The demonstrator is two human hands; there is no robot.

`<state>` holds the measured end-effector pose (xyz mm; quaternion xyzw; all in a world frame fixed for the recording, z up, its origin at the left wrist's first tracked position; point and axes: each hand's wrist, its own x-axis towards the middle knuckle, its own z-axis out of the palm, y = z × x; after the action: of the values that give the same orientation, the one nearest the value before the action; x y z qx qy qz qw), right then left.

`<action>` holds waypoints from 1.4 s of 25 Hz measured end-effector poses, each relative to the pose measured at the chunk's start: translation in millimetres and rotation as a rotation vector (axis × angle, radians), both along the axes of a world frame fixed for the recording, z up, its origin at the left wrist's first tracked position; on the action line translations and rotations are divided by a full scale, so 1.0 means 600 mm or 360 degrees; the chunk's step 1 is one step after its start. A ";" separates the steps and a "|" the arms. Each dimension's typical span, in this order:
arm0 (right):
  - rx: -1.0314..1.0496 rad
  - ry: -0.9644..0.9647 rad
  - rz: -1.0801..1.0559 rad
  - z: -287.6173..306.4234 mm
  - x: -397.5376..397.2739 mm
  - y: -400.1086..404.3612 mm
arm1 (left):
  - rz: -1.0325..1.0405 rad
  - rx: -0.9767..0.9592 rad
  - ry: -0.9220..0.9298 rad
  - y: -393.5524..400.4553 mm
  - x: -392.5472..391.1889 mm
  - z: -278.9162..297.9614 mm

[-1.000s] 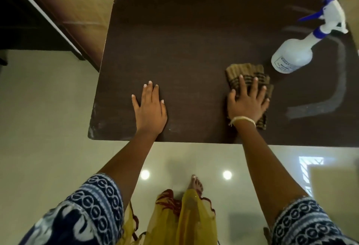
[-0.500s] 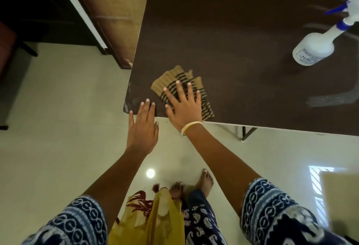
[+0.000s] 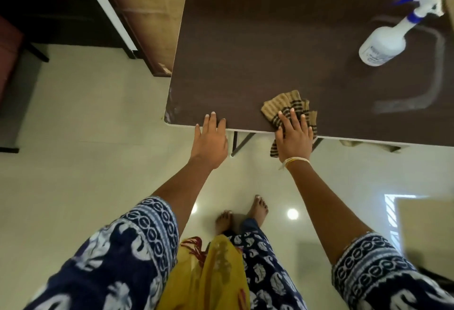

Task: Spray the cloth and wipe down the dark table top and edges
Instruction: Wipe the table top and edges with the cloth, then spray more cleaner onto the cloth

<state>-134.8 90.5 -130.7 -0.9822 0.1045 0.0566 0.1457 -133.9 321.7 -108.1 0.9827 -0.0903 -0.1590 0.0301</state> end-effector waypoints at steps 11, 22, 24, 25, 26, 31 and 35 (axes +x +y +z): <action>0.2961 0.0250 -0.0958 0.182 0.066 -0.093 | 0.0891 -0.1605 0.0646 -0.231 0.116 0.147; 0.2627 0.0222 -0.1048 0.224 0.225 -0.312 | 0.1508 -0.2673 0.1053 -0.494 0.250 0.174; 0.2306 0.0141 -0.1127 0.228 0.261 -0.361 | 0.1634 -0.2666 0.0921 -0.536 0.276 0.182; 0.2170 0.0095 -0.1174 0.226 0.278 -0.385 | 0.1668 -0.2643 0.0864 -0.553 0.291 0.183; 0.2044 0.0047 -0.1217 0.223 0.295 -0.410 | 0.1693 -0.2567 0.0789 -0.570 0.308 0.184; 0.1579 -0.0164 -0.1118 0.205 0.346 -0.478 | 0.1763 -0.2195 0.0415 -0.606 0.369 0.168; 0.1559 -0.0188 -0.0729 0.196 0.384 -0.503 | 0.1878 -0.2055 0.0208 -0.608 0.418 0.158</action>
<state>95.8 -211.5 -13.3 -0.7529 0.2689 0.0103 0.6007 117.0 -42.9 -13.0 0.6491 0.3621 -0.0912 0.6628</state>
